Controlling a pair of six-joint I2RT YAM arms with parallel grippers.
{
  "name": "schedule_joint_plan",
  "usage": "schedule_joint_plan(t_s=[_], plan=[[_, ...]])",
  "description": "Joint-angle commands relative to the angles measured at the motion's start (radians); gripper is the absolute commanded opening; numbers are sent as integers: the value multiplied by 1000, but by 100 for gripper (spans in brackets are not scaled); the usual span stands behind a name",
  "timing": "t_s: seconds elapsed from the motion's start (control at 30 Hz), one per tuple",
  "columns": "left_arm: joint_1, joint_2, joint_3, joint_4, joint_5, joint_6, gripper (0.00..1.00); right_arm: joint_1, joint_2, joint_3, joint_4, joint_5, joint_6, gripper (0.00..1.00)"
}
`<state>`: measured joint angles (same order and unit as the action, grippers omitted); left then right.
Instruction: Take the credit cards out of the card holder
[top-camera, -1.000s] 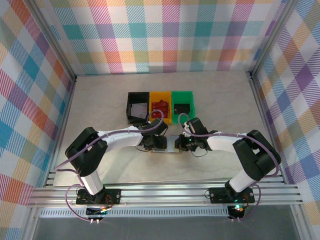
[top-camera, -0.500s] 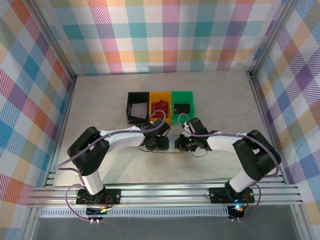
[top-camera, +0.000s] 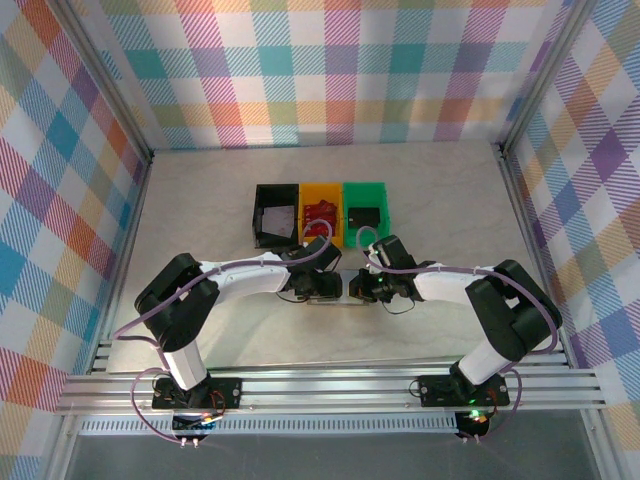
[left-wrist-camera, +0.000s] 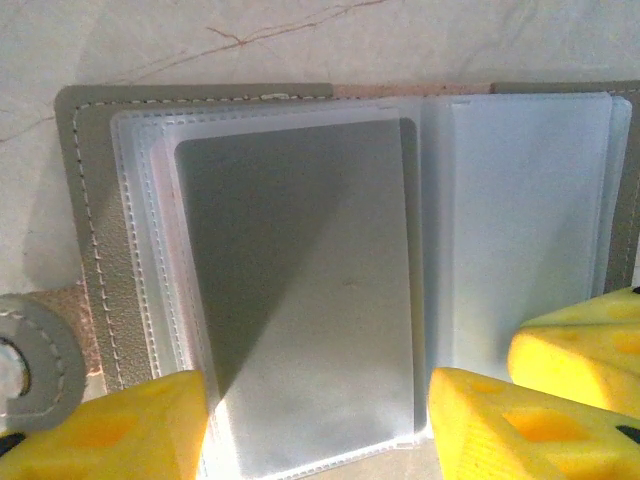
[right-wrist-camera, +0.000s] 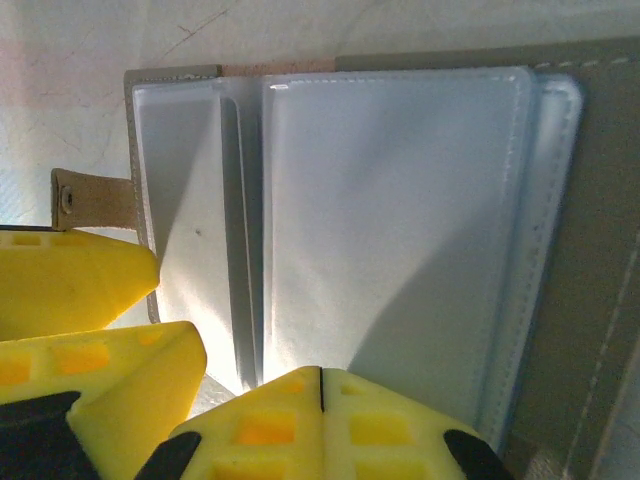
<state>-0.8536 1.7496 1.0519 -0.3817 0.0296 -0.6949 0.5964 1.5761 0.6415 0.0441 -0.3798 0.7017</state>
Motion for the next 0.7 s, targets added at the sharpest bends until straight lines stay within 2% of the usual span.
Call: schedule_joint_plan(t_s=[0.0, 0.67], plan=[[-10, -27, 28, 19, 15, -16, 61, 5, -8, 12, 2, -11, -1, 0], [-10, -59, 39, 84, 64, -47, 61, 5, -18, 10, 6, -11, 0, 0]])
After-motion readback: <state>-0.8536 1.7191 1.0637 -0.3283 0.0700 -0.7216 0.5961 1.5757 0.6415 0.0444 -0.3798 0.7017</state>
